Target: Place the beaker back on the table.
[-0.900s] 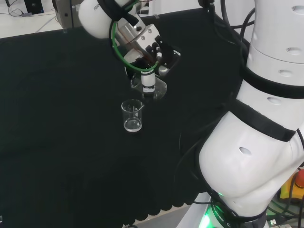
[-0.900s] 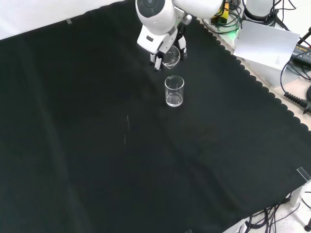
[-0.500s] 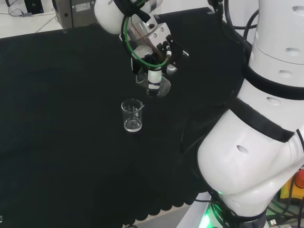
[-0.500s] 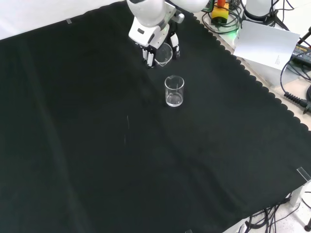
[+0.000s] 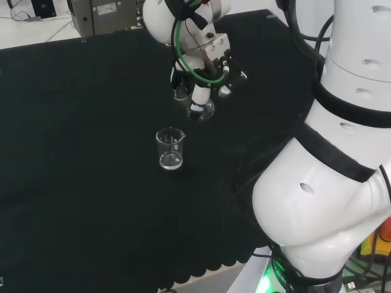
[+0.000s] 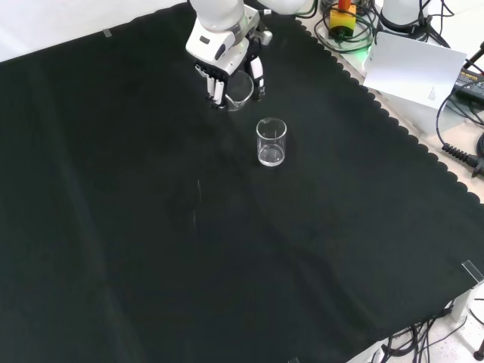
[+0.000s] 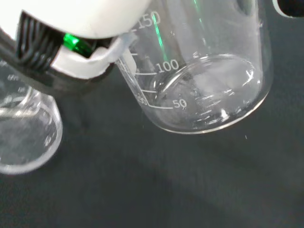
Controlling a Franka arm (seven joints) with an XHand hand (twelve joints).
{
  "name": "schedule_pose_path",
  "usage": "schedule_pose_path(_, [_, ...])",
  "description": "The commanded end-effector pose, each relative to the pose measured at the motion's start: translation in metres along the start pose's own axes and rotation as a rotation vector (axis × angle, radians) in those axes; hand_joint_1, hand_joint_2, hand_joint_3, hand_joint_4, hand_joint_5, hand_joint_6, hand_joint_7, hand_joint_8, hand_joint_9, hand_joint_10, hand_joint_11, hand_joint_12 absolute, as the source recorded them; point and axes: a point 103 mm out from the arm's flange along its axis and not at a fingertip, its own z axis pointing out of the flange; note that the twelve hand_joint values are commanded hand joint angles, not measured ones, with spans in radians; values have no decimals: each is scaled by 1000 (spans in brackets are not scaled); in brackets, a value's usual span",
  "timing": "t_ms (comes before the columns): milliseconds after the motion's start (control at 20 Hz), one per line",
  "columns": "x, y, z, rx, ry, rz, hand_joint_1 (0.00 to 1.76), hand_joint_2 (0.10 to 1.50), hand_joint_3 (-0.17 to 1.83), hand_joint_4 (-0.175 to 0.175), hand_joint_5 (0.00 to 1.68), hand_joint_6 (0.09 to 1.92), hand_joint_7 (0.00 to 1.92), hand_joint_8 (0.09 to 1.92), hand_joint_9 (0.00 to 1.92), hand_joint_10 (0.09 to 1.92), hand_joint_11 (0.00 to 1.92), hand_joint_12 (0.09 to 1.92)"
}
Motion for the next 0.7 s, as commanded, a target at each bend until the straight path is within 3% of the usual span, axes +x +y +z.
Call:
schedule_pose_path(50, [-15,25,26,-86,108,-10,1088,683,735,175,1137,952,1626,618,1856,181,1665,606])
schedule_pose_path(500, [-30,67,46,-197,261,-14,1088,686,730,175,1136,950,1614,617,1849,172,1651,603])
schedule_pose_path(700, [-32,87,51,-205,273,-22,1090,687,726,175,1138,946,1607,616,1840,164,1635,600])
